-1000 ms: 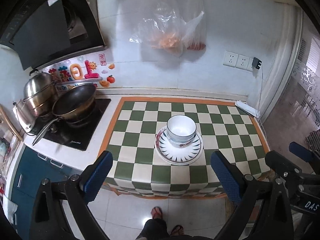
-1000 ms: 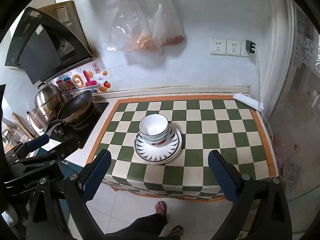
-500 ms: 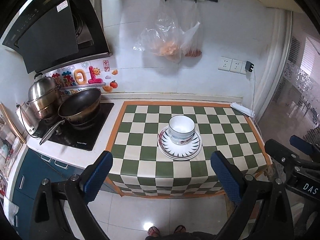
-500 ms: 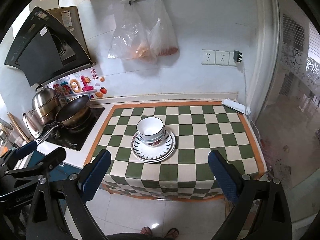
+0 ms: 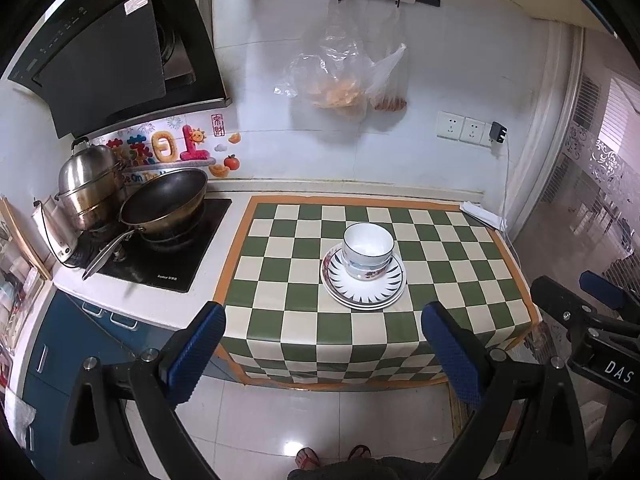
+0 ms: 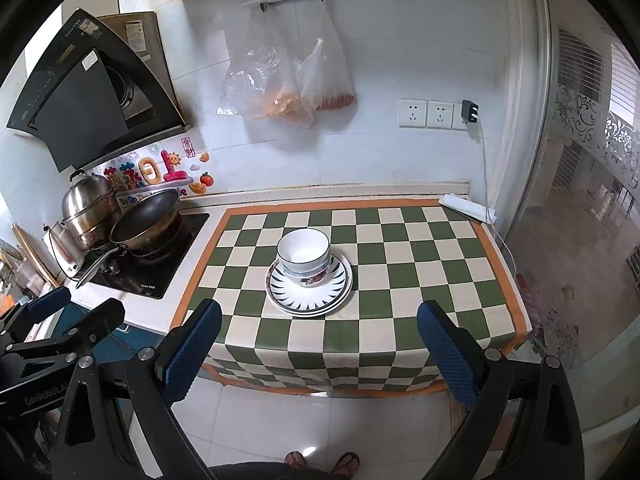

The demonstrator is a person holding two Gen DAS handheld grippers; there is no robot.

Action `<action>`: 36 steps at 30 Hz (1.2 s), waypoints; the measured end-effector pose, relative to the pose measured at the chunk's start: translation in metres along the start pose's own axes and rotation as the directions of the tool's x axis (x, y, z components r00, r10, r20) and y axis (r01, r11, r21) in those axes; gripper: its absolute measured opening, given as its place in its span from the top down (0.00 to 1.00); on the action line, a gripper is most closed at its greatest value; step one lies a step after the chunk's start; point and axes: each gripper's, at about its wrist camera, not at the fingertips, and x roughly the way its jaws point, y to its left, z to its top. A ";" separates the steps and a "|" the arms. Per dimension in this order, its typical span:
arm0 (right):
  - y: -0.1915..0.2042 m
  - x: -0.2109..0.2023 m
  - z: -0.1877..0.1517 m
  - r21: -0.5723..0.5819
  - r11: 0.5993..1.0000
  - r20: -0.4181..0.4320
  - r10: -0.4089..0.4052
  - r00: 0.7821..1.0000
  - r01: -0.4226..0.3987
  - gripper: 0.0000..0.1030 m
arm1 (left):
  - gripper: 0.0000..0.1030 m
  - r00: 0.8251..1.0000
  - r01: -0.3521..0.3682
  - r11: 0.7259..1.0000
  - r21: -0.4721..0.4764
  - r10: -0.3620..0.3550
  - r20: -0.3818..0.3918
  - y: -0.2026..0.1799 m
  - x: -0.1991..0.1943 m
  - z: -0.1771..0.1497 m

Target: Organize plates and bowls

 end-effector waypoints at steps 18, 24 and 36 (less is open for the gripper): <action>0.007 0.000 -0.009 -0.009 1.000 -0.016 -0.003 1.000 0.003 0.03 | 0.03 1.000 0.011 1.000 -0.007 -0.011 -0.015 0.008 -0.004 -0.005; 0.007 -0.001 -0.013 -0.006 1.000 -0.018 -0.004 1.000 0.004 0.03 | 0.03 1.000 0.016 1.000 0.000 -0.016 -0.019 0.007 -0.006 -0.009; 0.005 -0.001 -0.013 -0.008 1.000 -0.018 -0.001 1.000 0.001 0.03 | 0.03 1.000 0.014 1.000 0.000 -0.014 -0.019 0.006 -0.007 -0.010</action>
